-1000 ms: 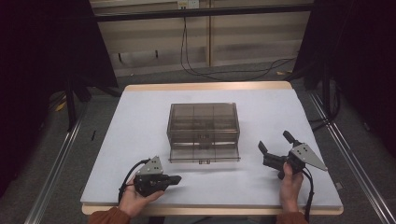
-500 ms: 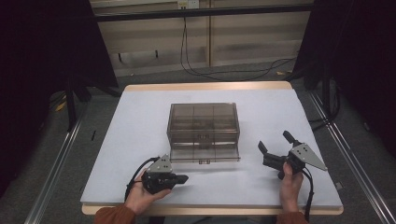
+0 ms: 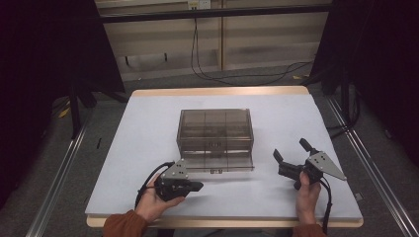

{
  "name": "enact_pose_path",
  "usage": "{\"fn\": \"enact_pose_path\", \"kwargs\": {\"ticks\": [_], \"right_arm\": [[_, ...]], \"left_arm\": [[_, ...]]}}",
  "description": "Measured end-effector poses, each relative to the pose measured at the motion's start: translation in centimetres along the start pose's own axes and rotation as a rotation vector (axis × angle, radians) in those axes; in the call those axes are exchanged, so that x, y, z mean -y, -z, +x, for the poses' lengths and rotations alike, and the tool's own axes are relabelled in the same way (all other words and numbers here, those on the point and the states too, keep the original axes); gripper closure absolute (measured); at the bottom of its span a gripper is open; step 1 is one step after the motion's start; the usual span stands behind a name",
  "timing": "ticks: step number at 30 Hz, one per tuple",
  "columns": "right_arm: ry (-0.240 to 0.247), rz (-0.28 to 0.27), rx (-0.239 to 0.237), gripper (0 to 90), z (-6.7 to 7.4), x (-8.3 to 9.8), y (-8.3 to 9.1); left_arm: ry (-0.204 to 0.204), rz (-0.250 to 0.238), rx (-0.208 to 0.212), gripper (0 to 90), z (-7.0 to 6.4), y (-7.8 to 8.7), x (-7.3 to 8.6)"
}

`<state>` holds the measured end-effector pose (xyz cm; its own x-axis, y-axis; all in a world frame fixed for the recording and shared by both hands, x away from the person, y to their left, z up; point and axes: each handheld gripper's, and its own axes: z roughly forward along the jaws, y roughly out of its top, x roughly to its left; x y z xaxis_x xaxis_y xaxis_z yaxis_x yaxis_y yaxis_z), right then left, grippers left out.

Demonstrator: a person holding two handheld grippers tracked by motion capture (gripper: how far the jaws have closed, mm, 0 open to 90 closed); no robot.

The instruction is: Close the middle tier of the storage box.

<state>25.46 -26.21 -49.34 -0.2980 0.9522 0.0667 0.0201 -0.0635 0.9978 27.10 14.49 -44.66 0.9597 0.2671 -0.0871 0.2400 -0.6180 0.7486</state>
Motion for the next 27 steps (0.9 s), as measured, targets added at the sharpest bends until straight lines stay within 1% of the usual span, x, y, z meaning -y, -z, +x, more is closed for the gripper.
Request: {"fn": "enact_pose_path", "kwargs": {"ticks": [4,5,7,12,13,15,18,20,21,22,23,24,25,27], "right_arm": [[0.002,-0.004,0.002,0.0,0.0,0.0,0.0],[0.002,-0.003,0.001,0.0,0.1,0.0,0.0],[0.001,0.0,0.0,0.0,0.0,0.0,0.0],[0.001,0.0,0.0,0.0,0.0,0.0,0.0],[0.001,0.001,0.001,0.0,0.0,0.0,0.0],[0.003,-0.003,0.001,0.0,0.1,0.0,0.0],[0.005,-0.001,0.002,0.0,0.0,0.0,0.0],[0.006,0.0,0.0,0.0,0.0,0.0,0.0],[0.006,-0.002,0.003,0.0,0.1,0.0,0.0],[0.005,-0.002,0.004,0.0,0.1,0.0,0.0],[0.005,-0.002,0.002,0.0,0.0,0.0,0.0],[0.006,0.002,0.002,0.0,0.0,0.0,0.0],[0.007,0.001,0.002,0.0,0.0,0.0,0.0],[0.006,-0.001,0.0,0.0,0.0,0.0,0.0]], "left_arm": [[0.003,-0.003,0.002,90.0,0.2,-0.3,-0.2],[0.013,-0.015,0.007,90.0,0.2,-0.5,-0.4],[-0.003,-0.011,0.012,90.0,0.3,-0.8,-0.8],[-0.004,-0.036,0.02,90.0,0.6,-1.5,-1.5],[0.001,-0.054,0.025,90.0,0.7,-1.7,-1.5],[0.006,-0.053,0.021,90.0,0.7,-2.0,-1.4],[0.002,-0.045,0.022,90.0,0.8,-2.3,-1.2],[0.009,-0.05,0.018,90.0,0.7,-2.4,-1.2],[0.003,-0.034,0.016,90.0,0.8,-2.4,-1.1],[0.012,-0.051,0.021,90.0,0.9,-2.5,-1.0],[0.018,-0.045,0.015,90.0,0.9,-2.5,-0.9],[0.023,-0.053,0.014,90.0,1.0,-2.6,-0.8],[0.017,-0.037,0.007,90.0,1.0,-2.5,-0.8],[0.025,-0.046,0.003,90.0,1.2,-2.6,-0.8]]}}
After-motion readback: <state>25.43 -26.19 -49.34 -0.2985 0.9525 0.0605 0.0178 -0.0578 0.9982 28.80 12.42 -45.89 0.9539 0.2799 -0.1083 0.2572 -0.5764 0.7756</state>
